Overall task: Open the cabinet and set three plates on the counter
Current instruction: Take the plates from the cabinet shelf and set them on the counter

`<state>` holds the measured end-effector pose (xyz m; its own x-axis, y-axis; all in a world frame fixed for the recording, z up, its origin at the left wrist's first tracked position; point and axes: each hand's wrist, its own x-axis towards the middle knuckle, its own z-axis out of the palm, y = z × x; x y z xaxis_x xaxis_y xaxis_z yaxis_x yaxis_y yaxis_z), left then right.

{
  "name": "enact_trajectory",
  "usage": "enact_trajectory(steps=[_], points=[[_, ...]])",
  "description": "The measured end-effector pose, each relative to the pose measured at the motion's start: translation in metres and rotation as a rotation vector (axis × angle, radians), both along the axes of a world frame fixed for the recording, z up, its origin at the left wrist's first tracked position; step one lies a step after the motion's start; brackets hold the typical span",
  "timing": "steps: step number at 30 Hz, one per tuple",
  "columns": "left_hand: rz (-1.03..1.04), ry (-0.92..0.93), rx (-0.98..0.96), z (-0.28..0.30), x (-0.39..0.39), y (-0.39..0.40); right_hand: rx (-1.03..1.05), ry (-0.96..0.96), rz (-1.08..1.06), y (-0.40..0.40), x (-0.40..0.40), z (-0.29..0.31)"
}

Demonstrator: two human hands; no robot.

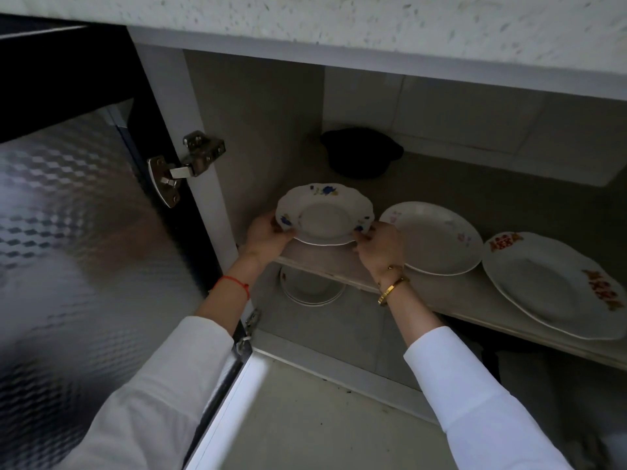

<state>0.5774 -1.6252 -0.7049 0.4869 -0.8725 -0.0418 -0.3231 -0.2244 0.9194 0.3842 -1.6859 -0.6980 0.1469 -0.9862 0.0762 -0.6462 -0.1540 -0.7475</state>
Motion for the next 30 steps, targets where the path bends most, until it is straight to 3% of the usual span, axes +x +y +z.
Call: enact_trajectory(steps=[13, 30], points=[[0.014, 0.120, -0.268, 0.015, -0.041, 0.076, 0.028, -0.446, 0.021, 0.070, -0.044, 0.006], [0.087, 0.201, -0.314, 0.012, -0.092, 0.216, 0.090, -0.637, 0.048, 0.207, -0.098, 0.018]])
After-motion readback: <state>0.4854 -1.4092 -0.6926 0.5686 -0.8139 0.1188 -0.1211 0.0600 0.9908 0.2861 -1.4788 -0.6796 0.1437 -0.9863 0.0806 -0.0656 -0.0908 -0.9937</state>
